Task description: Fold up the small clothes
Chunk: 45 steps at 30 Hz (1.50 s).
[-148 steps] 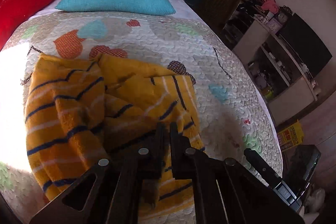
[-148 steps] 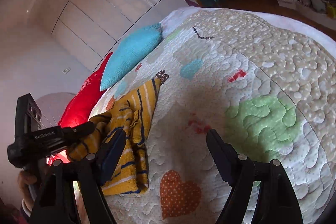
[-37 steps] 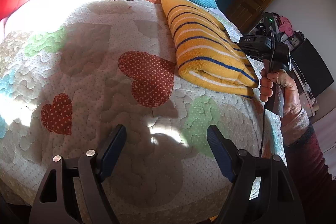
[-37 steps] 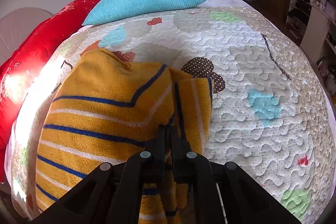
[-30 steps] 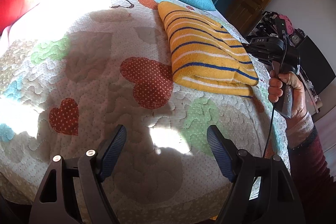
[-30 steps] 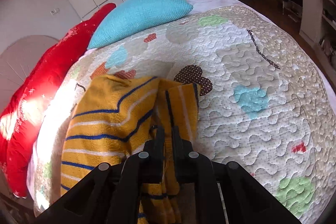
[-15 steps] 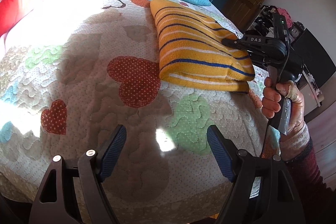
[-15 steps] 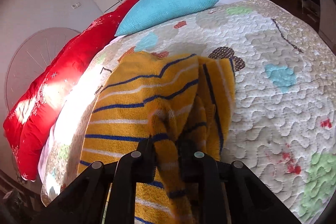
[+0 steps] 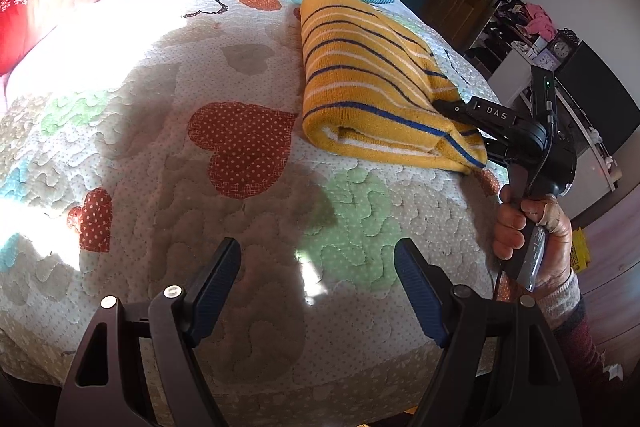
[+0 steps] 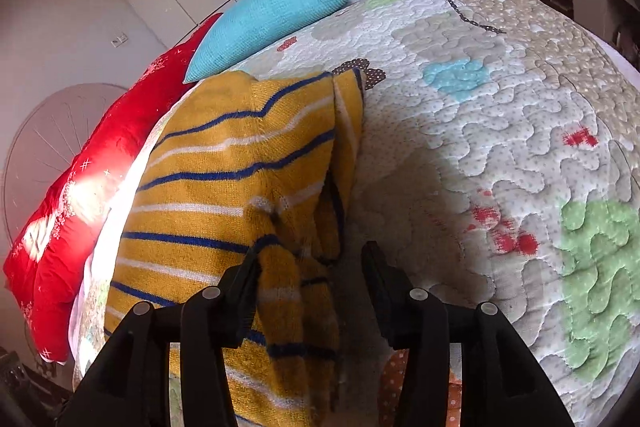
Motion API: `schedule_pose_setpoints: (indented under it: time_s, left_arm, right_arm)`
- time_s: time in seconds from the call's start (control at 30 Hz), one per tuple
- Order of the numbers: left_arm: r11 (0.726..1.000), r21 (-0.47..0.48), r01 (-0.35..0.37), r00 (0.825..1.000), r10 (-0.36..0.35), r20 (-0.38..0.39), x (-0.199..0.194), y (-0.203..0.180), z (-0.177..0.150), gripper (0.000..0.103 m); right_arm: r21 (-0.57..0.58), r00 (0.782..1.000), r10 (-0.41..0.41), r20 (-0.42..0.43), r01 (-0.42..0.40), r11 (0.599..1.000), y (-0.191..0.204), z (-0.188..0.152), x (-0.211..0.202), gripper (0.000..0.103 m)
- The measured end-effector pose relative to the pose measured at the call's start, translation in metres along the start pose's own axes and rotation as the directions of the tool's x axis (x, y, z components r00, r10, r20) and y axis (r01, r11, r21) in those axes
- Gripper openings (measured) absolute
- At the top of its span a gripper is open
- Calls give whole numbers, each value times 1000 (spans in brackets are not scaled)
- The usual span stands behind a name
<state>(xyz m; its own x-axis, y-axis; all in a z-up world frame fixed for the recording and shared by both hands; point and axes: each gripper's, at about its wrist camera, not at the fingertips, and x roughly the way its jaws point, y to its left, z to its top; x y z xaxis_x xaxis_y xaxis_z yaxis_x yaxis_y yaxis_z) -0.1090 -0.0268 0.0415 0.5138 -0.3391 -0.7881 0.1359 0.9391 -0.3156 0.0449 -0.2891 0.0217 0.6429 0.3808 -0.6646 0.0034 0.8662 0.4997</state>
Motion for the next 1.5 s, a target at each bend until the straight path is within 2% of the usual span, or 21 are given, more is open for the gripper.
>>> schedule_pose_setpoints:
  time_s: [0.1, 0.23, 0.27, 0.33, 0.43, 0.5, 0.57, 0.63, 0.67, 0.7, 0.73, 0.77, 0.83, 0.93, 0.97, 1.03, 1.23, 1.37, 1.4, 1.5]
  left_arm:
    - [1000, -13, -4, 1000, 4, -9, 3, 5, -1, 78]
    - [999, 12, -32, 999, 32, -1, 5, 6, -5, 78]
    - [999, 20, -41, 999, 41, 0, 6, 6, -5, 78]
    - [998, 25, -52, 999, 52, -5, 11, 5, -5, 78]
    - [999, 16, -35, 999, 35, -8, 13, 2, -5, 78]
    - [999, 22, -25, 1000, 25, -2, 12, -1, -6, 78]
    - [999, 31, -24, 1000, 24, -3, 12, -2, -8, 78]
    - [999, 32, -24, 1000, 24, -5, 11, 0, -8, 78]
    - [999, 27, -24, 1000, 24, -4, 9, 2, -8, 78]
    - [999, 21, -24, 1000, 24, -1, 7, 4, -9, 78]
    - [1000, 13, -26, 1000, 26, 2, 5, 7, -9, 78]
    - [1000, 4, -29, 1000, 29, 5, 3, 11, -9, 78]
    - [999, -15, -30, 999, 31, 12, -1, 18, -9, 78]
    - [999, -33, -32, 999, 33, 21, -5, 27, -9, 78]
    - [999, -36, -32, 999, 33, 23, -6, 29, -9, 78]
    - [999, -40, -32, 999, 33, 26, -7, 31, -10, 78]
    - [999, -27, -25, 999, 26, 27, -6, 28, -9, 78]
    - [999, -14, -30, 999, 31, 30, -8, 22, -11, 78]
    - [999, -13, -32, 999, 32, 31, -8, 21, -11, 78]
    - [999, -2, -41, 999, 41, 35, -10, 15, -10, 78]
  right_arm:
    - [19, 999, 28, 21, -28, 999, -4, -2, -11, 60]
    - [-41, 991, -46, 125, 52, 998, 14, -1, -43, 61]
    - [-55, 987, -45, 153, 54, 997, 22, 4, -51, 61]
    - [-89, 984, 10, 177, 6, 996, 43, 19, -59, 61]
    - [-123, 980, 145, 138, -129, 984, 77, 43, -51, 61]
    - [-111, 956, 290, 54, -283, 953, 100, 56, -30, 61]
    - [-65, 902, 428, -56, -431, 900, 122, 64, 4, 61]
    - [1, 844, 510, -167, -517, 856, 135, 69, 45, 61]
    - [52, 836, 510, -202, -511, 858, 136, 70, 67, 61]
    - [95, 853, 475, -218, -466, 880, 134, 68, 85, 61]
    - [128, 868, 446, -218, -427, 895, 128, 69, 100, 52]
    - [168, 872, 442, -210, -413, 895, 118, 71, 112, 37]
    - [261, 874, 452, -178, -401, 878, 97, 79, 125, 20]
    - [402, 852, 518, -73, -450, 797, 64, 84, 120, 19]
    - [409, 853, 519, -55, -455, 791, 58, 83, 115, 19]
    - [388, 867, 497, -39, -446, 807, 50, 82, 103, 19]
    - [278, 921, 387, -32, -364, 889, 36, 64, 63, 19]
    - [189, 944, 324, -54, -309, 932, 29, 42, 41, 19]
    - [175, 946, 319, -62, -304, 936, 26, 33, 36, 19]
    - [182, 929, 367, -56, -352, 918, 7, 5, 17, 19]
